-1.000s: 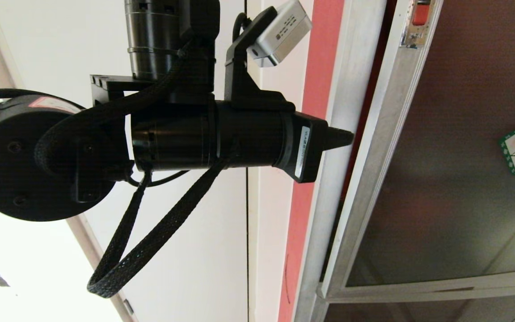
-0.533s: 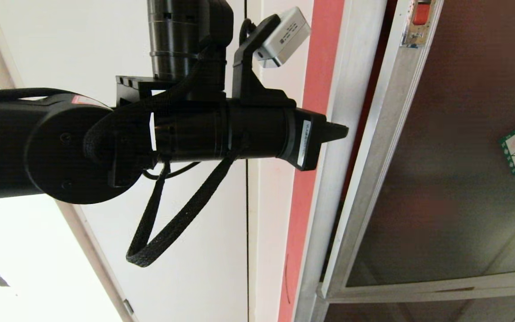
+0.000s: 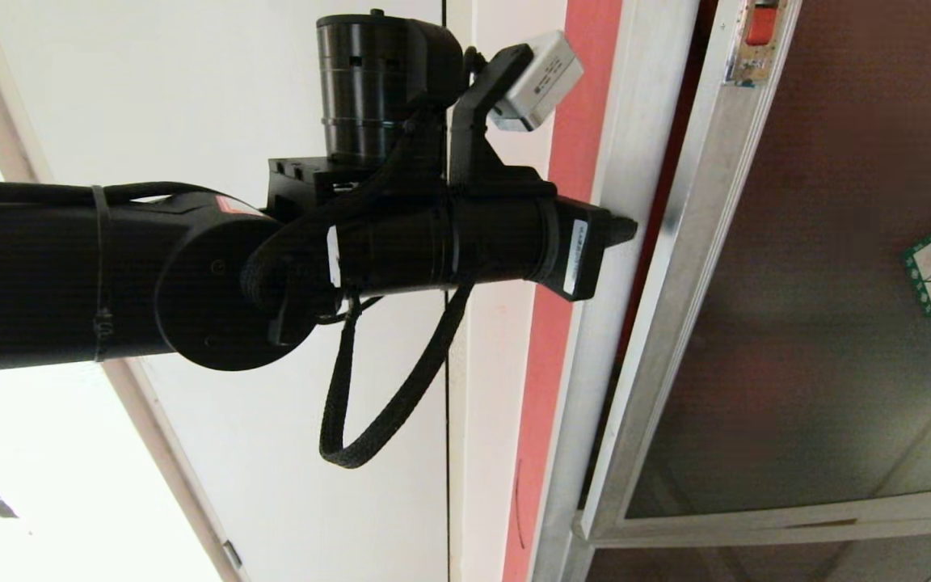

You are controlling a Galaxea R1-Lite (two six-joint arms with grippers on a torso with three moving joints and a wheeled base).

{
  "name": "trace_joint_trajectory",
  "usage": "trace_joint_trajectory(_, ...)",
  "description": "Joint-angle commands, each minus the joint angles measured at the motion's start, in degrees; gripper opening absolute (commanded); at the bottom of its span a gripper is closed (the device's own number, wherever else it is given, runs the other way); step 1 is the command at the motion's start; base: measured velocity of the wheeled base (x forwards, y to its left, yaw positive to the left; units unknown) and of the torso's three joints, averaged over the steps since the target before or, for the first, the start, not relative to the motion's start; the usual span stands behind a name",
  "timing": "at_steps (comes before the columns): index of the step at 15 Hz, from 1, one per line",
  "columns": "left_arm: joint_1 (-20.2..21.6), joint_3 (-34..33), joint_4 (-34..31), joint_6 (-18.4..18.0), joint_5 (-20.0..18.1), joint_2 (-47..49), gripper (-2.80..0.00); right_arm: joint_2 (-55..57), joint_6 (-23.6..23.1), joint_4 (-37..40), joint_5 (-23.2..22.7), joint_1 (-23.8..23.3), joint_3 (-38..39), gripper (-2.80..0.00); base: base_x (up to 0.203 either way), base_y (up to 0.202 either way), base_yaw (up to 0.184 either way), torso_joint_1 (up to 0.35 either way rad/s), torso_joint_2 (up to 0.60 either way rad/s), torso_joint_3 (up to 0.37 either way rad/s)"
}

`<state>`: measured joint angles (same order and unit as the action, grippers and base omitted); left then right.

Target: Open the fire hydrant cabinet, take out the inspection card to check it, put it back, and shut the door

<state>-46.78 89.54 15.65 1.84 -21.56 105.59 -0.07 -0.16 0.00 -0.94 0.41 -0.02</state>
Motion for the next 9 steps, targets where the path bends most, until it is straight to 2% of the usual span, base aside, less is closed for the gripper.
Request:
trace_joint_trajectory(1,-0.07,0.82,0.08,0.00,0.02,0.60,-2.80,-0.01,-0.02,0.00,-0.03,0.02,0.02,-2.80,0.000,0.000,0.000,0.000,0.00,0.000)
trace_joint_trajectory(9,-1.74,2.57,0.17,0.00,1.70,2.96,-2.80,-0.01,-0.02,0.00,-0.03,0.02,0.01,-2.80,0.000,0.000,0.000,0.000,0.00,0.000)
